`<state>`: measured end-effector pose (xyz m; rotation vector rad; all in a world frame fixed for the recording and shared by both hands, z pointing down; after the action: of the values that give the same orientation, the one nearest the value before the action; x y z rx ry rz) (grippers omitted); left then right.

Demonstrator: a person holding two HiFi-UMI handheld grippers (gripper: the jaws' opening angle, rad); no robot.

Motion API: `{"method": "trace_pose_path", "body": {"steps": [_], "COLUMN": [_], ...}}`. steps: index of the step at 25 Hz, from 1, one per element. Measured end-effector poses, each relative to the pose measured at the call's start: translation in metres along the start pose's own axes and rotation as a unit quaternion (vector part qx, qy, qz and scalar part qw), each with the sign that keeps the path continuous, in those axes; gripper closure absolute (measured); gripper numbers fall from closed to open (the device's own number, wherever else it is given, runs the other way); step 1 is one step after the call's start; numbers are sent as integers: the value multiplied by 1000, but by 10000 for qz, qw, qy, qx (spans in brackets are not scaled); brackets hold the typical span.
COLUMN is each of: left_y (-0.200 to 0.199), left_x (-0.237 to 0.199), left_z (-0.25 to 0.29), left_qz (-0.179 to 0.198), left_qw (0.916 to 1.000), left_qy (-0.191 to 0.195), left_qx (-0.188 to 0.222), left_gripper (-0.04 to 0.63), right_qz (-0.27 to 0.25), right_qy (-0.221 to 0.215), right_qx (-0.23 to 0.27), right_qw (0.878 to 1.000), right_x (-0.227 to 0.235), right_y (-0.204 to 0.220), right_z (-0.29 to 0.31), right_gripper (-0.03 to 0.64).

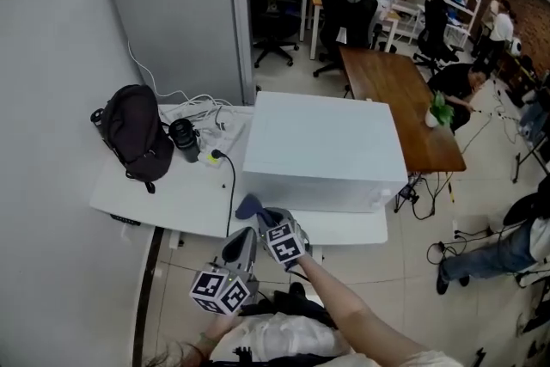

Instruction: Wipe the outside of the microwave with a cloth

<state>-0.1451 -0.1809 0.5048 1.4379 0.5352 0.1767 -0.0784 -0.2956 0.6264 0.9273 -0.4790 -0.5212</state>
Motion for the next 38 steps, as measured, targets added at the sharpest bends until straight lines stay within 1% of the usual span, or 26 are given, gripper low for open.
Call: {"method": "trace_pose_path", "body": {"steps": [2, 4, 6, 8, 11, 14, 17, 20, 21, 22, 24, 26, 29, 31, 33, 35, 38], "left_y": [1, 1, 0, 1, 5, 7, 7, 8, 8, 7, 7, 7, 11, 19, 28, 31, 33], "left_x": [1, 1, -1, -1, 4, 15, 26, 32, 32, 32, 30, 30, 34, 39, 44, 52, 71], "left_z": [-4, -8, -7, -3, 6, 19, 29, 33, 32, 30, 25, 17, 2, -7, -12, -16, -31], "left_qz": [-8, 1, 19, 14, -21, -27, 13, 49, 63, 74, 74, 70, 69, -15, -52, 2, -10], "left_qw": [10000, 10000, 10000, 10000, 9998, 9992, 9983, 9976, 9974, 9973, 9972, 9970, 9958, 9950, 9936, 9920, 9902], "left_qy": [-19, -38, -28, 4, 135, 364, 555, 675, 696, 708, 718, 756, 878, 942, 1030, 1147, 1330], "left_qx": [-10, -23, -38, -56, -107, -156, -162, -174, -184, -194, -196, -180, -233, -331, -460, -530, -427], "left_gripper": [606, 606, 606, 606, 606, 606, 606, 606, 606, 606, 606, 606, 606, 606, 606, 606, 606], "right_qz": [126, 435, 776, 1053, 1403, 1699, 1976, 2446, 2584, 2675, 2770, 2914, 3177, 3281, 3348, 3328, 3135], "right_qy": [251, 579, 929, 1329, 1989, 2599, 2991, 3343, 3373, 3363, 3282, 3154, 2799, 2553, 2373, 2249, 2210], "right_qx": [-135, -102, -38, -48, -138, -189, -232, -97, -22, 52, 227, 528, 1106, 1366, 1543, 1663, 1720], "right_qw": [9995, 9973, 9926, 9855, 9698, 9504, 9333, 9101, 9052, 9029, 9028, 9015, 8992, 8992, 8988, 9006, 9073], "right_x": [19, 50, 93, 143, 207, 254, 283, 299, 300, 298, 285, 262, 211, 168, 127, 90, 49], "right_y": [8, 17, 30, 50, 76, 99, 118, 135, 137, 137, 133, 124, 108, 102, 100, 101, 106], "right_z": [4, -11, -36, -67, -120, -166, -197, -220, -226, -231, -238, -248, -269, -284, -299, -312, -337], "right_gripper": [538, 538, 538, 538, 539, 538, 540, 540, 540, 540, 540, 540, 540, 540, 540, 540, 540]}}
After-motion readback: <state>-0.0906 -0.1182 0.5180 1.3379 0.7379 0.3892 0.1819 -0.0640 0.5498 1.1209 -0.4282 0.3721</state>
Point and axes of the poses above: the fingertips, and each gripper's own axes: z forward along the fingers, x to its right, y out of its underside, the point moved 5 cm from there along -z, backward along the fingers, and after that the axes turned 10 degrees about z, right-handed, at the moved point
